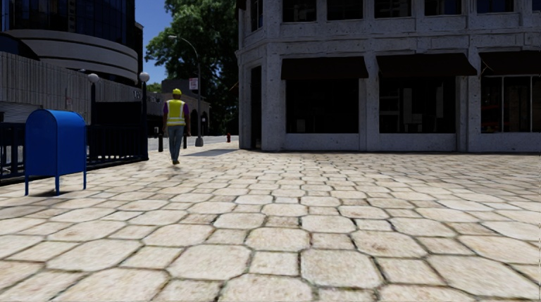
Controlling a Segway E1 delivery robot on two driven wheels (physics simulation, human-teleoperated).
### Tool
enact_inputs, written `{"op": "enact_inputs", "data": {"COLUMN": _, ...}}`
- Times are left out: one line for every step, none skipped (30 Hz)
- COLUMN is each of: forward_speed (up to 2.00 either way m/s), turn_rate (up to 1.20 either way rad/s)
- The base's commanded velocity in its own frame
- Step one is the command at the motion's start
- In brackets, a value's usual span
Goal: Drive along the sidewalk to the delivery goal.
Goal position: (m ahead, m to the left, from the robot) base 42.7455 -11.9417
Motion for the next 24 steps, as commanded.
{"op": "enact_inputs", "data": {"forward_speed": 2.0, "turn_rate": 0.38}}
{"op": "enact_inputs", "data": {"forward_speed": 2.0, "turn_rate": 0.39}}
{"op": "enact_inputs", "data": {"forward_speed": 2.0, "turn_rate": 0.39}}
{"op": "enact_inputs", "data": {"forward_speed": 2.0, "turn_rate": 0.39}}
{"op": "enact_inputs", "data": {"forward_speed": 2.0, "turn_rate": 0.4}}
{"op": "enact_inputs", "data": {"forward_speed": 2.0, "turn_rate": 0.41}}
{"op": "enact_inputs", "data": {"forward_speed": 2.0, "turn_rate": 0.41}}
{"op": "enact_inputs", "data": {"forward_speed": 2.0, "turn_rate": 0.42}}
{"op": "enact_inputs", "data": {"forward_speed": 2.0, "turn_rate": 0.42}}
{"op": "enact_inputs", "data": {"forward_speed": 2.0, "turn_rate": 0.42}}
{"op": "enact_inputs", "data": {"forward_speed": 2.0, "turn_rate": 0.42}}
{"op": "enact_inputs", "data": {"forward_speed": 2.0, "turn_rate": 0.42}}
{"op": "enact_inputs", "data": {"forward_speed": 2.0, "turn_rate": 0.43}}
{"op": "enact_inputs", "data": {"forward_speed": 2.0, "turn_rate": 0.44}}
{"op": "enact_inputs", "data": {"forward_speed": 2.0, "turn_rate": 0.46}}
{"op": "enact_inputs", "data": {"forward_speed": 2.0, "turn_rate": 0.47}}
{"op": "enact_inputs", "data": {"forward_speed": 2.0, "turn_rate": 0.48}}
{"op": "enact_inputs", "data": {"forward_speed": 2.0, "turn_rate": 0.48}}
{"op": "enact_inputs", "data": {"forward_speed": 2.0, "turn_rate": 0.48}}
{"op": "enact_inputs", "data": {"forward_speed": 2.0, "turn_rate": 0.48}}
{"op": "enact_inputs", "data": {"forward_speed": 2.0, "turn_rate": 0.48}}
{"op": "enact_inputs", "data": {"forward_speed": 2.0, "turn_rate": 0.48}}
{"op": "enact_inputs", "data": {"forward_speed": 2.0, "turn_rate": 0.48}}
{"op": "enact_inputs", "data": {"forward_speed": 2.0, "turn_rate": 0.48}}
